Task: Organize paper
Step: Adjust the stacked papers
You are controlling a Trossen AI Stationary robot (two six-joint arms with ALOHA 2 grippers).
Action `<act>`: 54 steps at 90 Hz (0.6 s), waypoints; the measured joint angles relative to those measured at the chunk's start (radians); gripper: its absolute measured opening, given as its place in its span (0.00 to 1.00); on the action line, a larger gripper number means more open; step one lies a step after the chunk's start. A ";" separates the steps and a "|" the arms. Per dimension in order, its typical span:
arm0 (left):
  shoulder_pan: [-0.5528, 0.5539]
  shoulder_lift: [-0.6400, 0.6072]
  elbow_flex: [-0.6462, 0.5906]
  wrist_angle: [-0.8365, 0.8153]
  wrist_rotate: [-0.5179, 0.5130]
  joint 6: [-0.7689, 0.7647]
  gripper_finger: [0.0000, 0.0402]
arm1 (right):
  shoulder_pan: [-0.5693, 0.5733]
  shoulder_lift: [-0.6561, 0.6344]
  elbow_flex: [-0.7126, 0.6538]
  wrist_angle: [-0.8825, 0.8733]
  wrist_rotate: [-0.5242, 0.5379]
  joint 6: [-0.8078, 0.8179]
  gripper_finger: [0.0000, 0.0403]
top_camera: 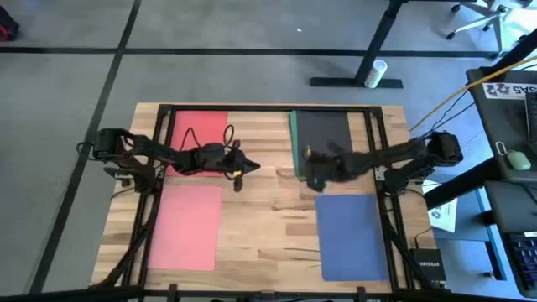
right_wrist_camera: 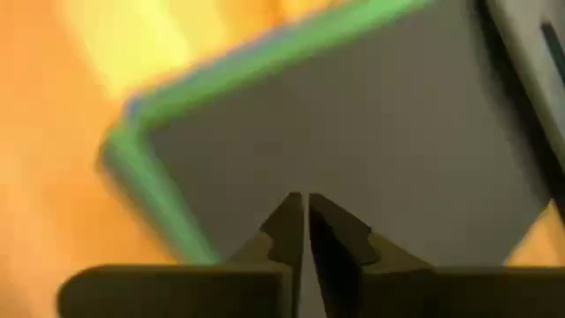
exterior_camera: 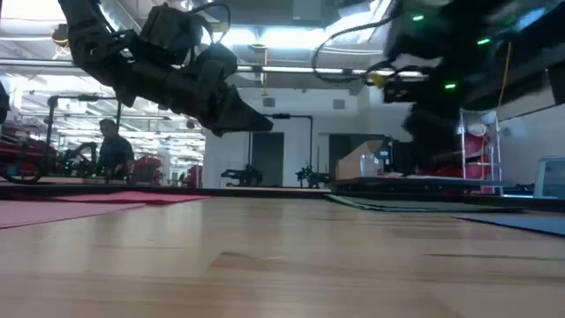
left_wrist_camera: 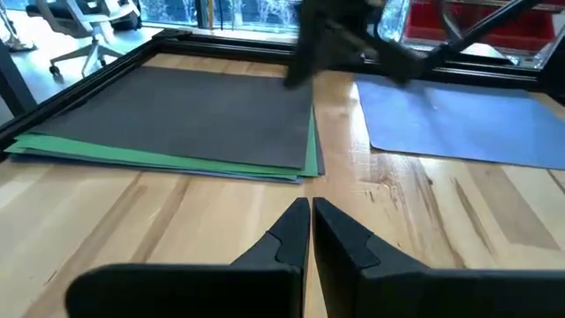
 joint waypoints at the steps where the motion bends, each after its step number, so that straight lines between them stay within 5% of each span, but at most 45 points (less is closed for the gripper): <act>1: 0.000 0.000 0.000 0.000 0.000 0.000 0.00 | -0.012 0.000 0.000 0.027 -0.016 -0.019 0.02; 17: 0.000 0.000 0.000 0.001 0.000 0.001 0.00 | -0.203 0.029 0.006 0.396 -0.280 -0.200 0.00; 38: 0.000 0.000 0.000 0.004 0.000 0.004 0.00 | -0.353 0.210 0.104 0.402 -0.447 -0.224 0.00; 54: 0.000 0.000 0.000 0.002 0.000 0.004 0.00 | -0.353 0.374 0.229 0.361 -0.455 -0.243 0.00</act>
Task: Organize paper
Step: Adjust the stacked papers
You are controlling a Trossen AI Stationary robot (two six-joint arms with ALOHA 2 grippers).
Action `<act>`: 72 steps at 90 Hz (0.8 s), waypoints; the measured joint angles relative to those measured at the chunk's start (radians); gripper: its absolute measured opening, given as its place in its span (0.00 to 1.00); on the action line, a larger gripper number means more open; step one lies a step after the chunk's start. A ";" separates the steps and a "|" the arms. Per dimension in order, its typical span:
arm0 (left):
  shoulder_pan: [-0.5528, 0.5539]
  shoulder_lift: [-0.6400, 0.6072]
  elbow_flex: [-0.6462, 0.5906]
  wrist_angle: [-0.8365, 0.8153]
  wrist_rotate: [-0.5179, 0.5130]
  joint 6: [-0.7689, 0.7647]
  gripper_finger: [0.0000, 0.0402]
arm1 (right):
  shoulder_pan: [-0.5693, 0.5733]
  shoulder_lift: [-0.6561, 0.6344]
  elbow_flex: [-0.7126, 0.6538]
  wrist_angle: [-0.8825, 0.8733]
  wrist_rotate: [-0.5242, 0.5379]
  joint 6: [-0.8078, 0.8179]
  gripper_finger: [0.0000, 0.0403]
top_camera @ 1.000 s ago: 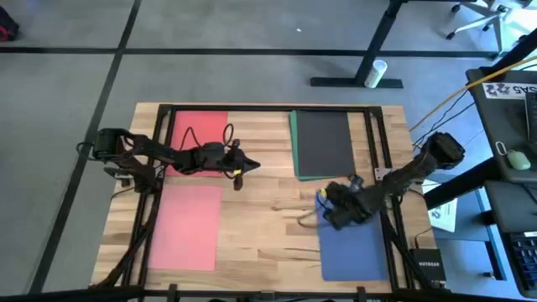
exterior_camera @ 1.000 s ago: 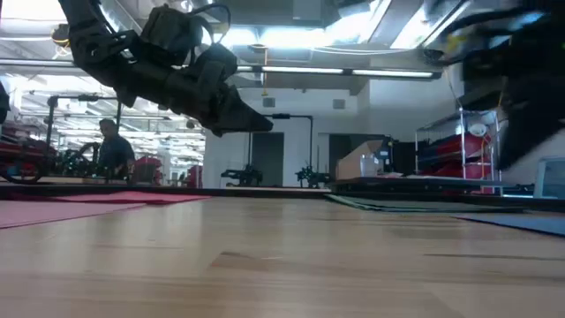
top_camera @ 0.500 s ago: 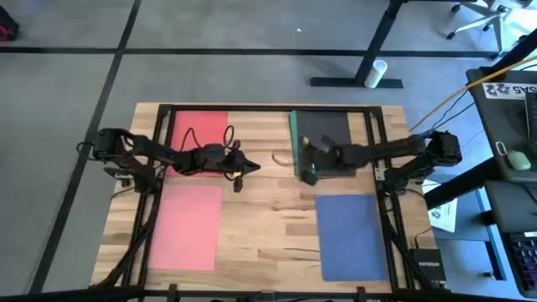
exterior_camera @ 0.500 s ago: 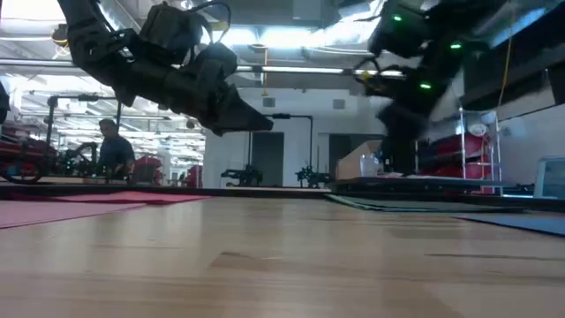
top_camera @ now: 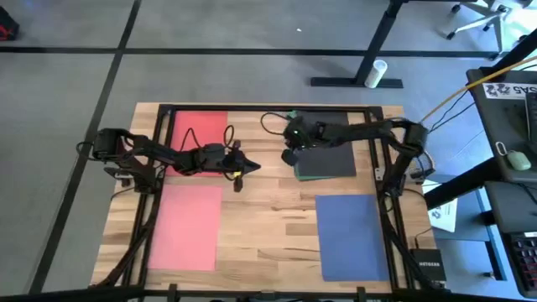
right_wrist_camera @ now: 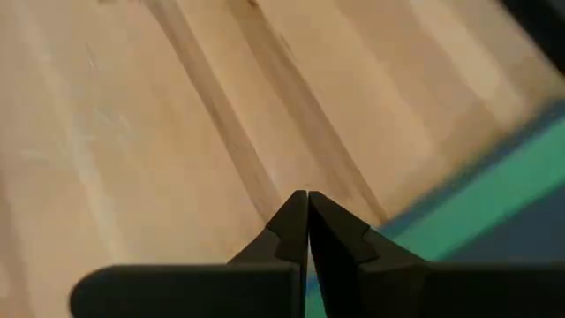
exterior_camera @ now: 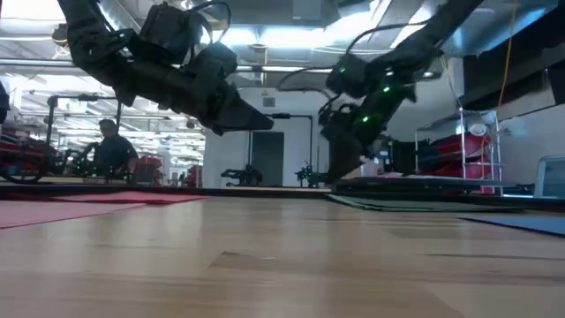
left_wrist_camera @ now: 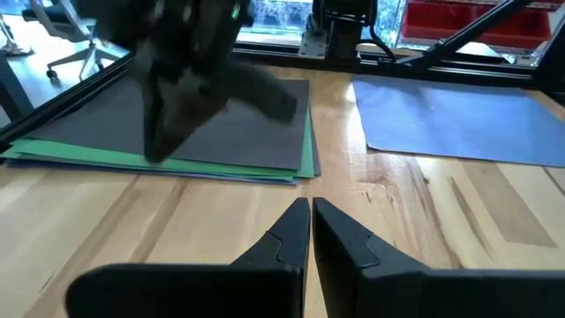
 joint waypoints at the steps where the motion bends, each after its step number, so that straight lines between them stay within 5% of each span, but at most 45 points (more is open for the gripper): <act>1: 0.000 0.000 0.000 0.000 0.000 0.000 0.00 | 0.000 0.009 0.011 -0.007 0.001 -0.001 0.00; 20: 0.000 0.000 0.000 -0.004 0.000 0.000 0.00 | 0.000 0.117 0.125 -0.156 0.050 -0.002 0.00; 72: 0.000 0.000 0.000 -0.010 0.000 0.000 0.00 | -0.018 0.121 0.133 -0.304 0.170 0.100 0.00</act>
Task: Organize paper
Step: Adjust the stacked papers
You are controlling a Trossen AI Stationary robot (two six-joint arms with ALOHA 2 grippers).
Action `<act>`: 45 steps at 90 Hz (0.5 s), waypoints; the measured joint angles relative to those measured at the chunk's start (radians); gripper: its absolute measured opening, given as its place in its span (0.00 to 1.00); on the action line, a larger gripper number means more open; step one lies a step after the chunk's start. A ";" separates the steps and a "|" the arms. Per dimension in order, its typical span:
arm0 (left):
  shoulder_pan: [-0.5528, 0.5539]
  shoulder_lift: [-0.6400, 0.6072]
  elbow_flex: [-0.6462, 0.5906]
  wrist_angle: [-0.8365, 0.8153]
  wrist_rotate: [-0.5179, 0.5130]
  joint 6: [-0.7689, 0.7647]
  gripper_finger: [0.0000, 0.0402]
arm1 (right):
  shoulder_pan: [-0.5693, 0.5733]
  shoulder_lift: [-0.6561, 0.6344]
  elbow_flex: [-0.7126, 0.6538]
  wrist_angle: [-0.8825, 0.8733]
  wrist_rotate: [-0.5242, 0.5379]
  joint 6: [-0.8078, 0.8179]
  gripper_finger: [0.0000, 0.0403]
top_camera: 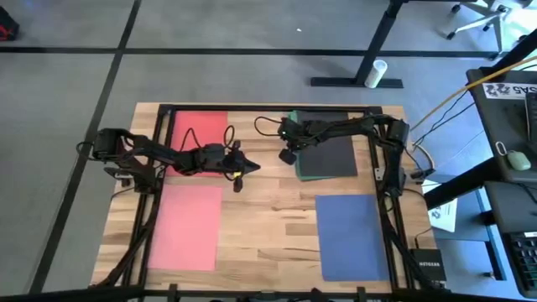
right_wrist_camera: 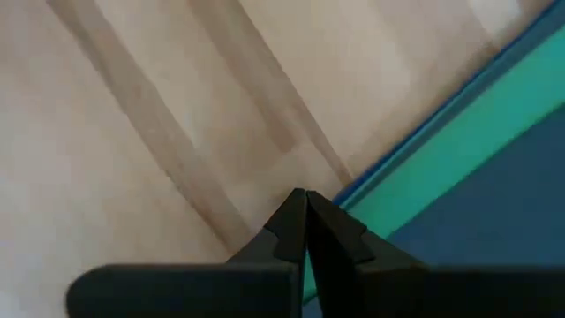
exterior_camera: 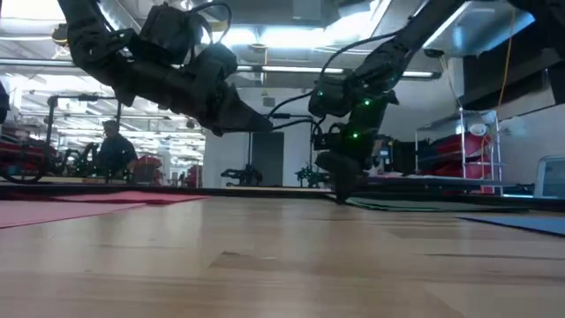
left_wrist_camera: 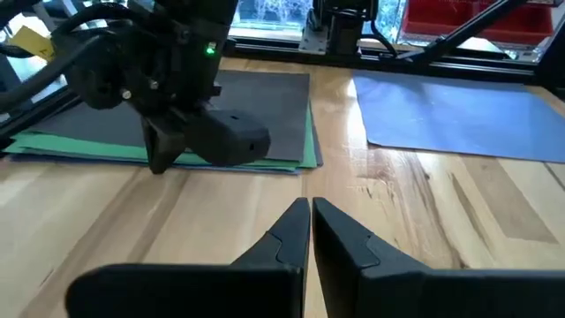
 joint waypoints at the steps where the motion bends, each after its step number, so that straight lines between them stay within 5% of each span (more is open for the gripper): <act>1: 0.000 0.000 0.000 0.000 0.000 0.000 0.00 | 0.000 0.000 0.000 -0.004 0.002 0.001 0.00; 45: 0.000 0.000 0.000 0.000 0.000 0.000 0.00 | -0.024 -0.045 0.031 0.055 -0.035 -0.026 0.00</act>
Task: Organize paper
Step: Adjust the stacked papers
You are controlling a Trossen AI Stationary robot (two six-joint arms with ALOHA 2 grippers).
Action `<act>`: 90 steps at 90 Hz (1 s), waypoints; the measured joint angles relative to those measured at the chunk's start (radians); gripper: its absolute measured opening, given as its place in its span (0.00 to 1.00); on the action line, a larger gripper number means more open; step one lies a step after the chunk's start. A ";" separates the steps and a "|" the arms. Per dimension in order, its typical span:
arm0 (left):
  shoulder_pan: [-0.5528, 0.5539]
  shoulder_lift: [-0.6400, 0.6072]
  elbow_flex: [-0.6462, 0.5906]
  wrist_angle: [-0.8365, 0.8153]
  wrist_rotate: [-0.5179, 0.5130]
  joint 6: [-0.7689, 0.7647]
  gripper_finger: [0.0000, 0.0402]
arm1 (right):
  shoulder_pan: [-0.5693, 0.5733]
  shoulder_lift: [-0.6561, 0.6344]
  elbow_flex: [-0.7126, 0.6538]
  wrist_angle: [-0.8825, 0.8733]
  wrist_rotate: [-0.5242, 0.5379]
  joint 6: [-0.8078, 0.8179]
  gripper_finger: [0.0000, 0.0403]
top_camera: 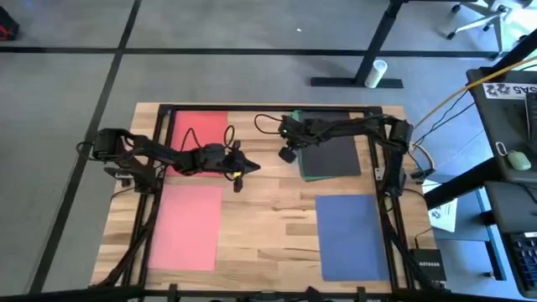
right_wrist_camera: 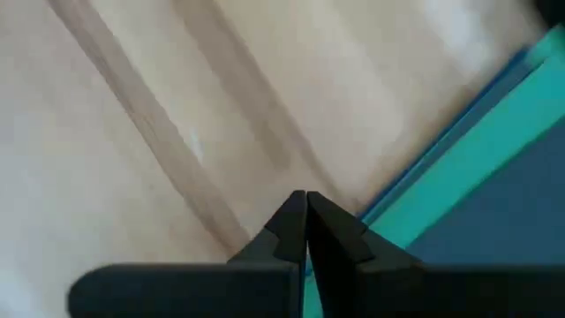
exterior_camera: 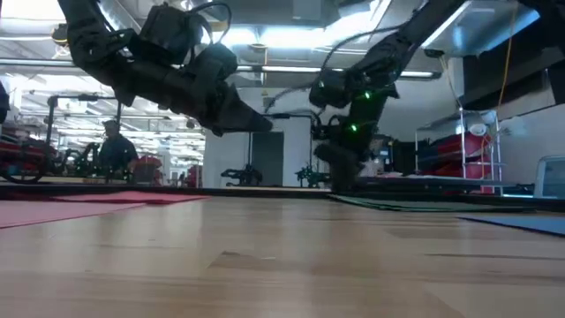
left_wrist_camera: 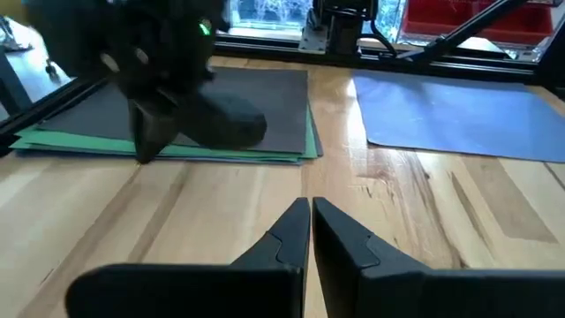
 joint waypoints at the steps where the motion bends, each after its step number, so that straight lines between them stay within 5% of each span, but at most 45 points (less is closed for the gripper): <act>1: 0.000 0.000 0.000 0.000 0.000 0.000 0.00 | -0.007 0.000 0.003 0.001 -0.005 0.000 0.00; 34: 0.000 0.000 0.000 -0.006 0.000 -0.004 0.00 | -0.135 0.128 0.100 0.010 -0.171 -0.022 0.00; 90: 0.001 0.000 0.000 -0.024 0.000 0.000 0.00 | -0.243 0.164 0.174 -0.105 -0.092 0.028 0.00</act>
